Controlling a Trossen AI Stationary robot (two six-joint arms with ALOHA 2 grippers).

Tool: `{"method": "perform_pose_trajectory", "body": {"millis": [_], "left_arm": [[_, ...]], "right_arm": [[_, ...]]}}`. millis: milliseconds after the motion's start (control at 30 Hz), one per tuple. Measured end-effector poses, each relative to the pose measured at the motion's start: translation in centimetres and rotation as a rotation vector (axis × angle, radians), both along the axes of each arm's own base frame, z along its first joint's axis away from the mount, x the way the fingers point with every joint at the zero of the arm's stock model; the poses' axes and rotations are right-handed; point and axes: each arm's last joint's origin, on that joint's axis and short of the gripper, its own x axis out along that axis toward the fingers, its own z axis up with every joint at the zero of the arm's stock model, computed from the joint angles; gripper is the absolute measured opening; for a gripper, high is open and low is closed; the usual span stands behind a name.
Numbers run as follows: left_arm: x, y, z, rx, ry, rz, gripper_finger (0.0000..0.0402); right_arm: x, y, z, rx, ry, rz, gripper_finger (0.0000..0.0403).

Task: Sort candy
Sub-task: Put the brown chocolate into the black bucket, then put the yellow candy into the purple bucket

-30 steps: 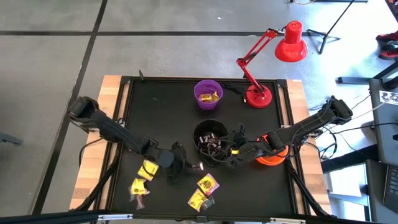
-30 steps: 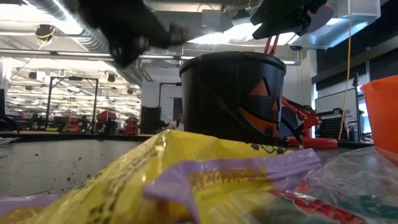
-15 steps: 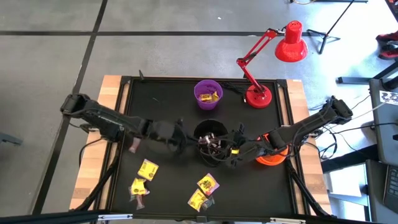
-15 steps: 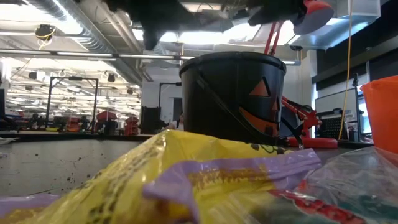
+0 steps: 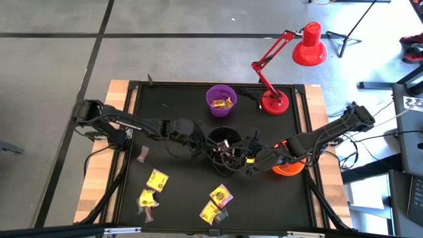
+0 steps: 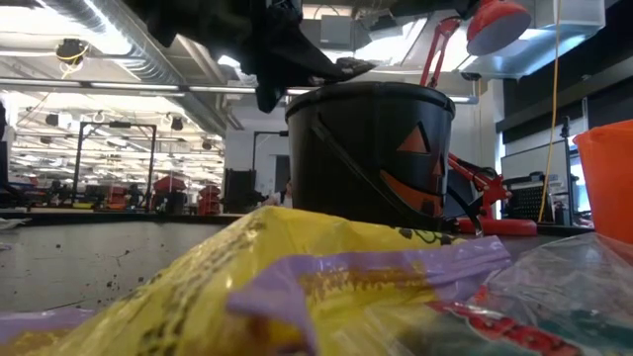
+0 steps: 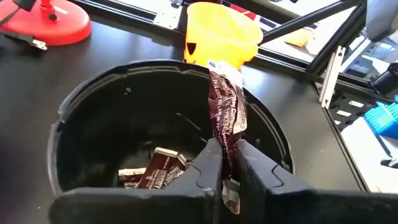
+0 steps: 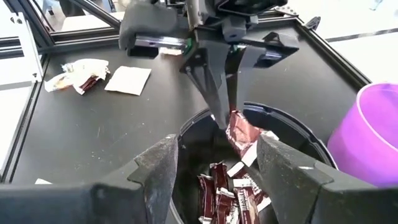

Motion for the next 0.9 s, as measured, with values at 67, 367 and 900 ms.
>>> {"method": "perform_pose_trajectory", "body": {"millis": [67, 367, 900], "left_arm": [[0.0, 0.0, 0.0, 0.001, 0.001, 0.001, 0.0046], [0.1, 0.0, 0.1, 0.004, -0.013, 0.006, 0.0127], [-4.0, -3.2, 6.9, 0.006, -0.253, -0.15, 0.0122]], "right_arm": [[-0.1, 0.2, 0.0, 0.002, 0.003, 0.006, 0.0217], [-1.0, 1.6, 0.2, -0.023, -0.014, 0.024, 0.0217], [0.8, 6.8, -3.3, 0.106, 0.044, 0.315, 0.0217]]}}
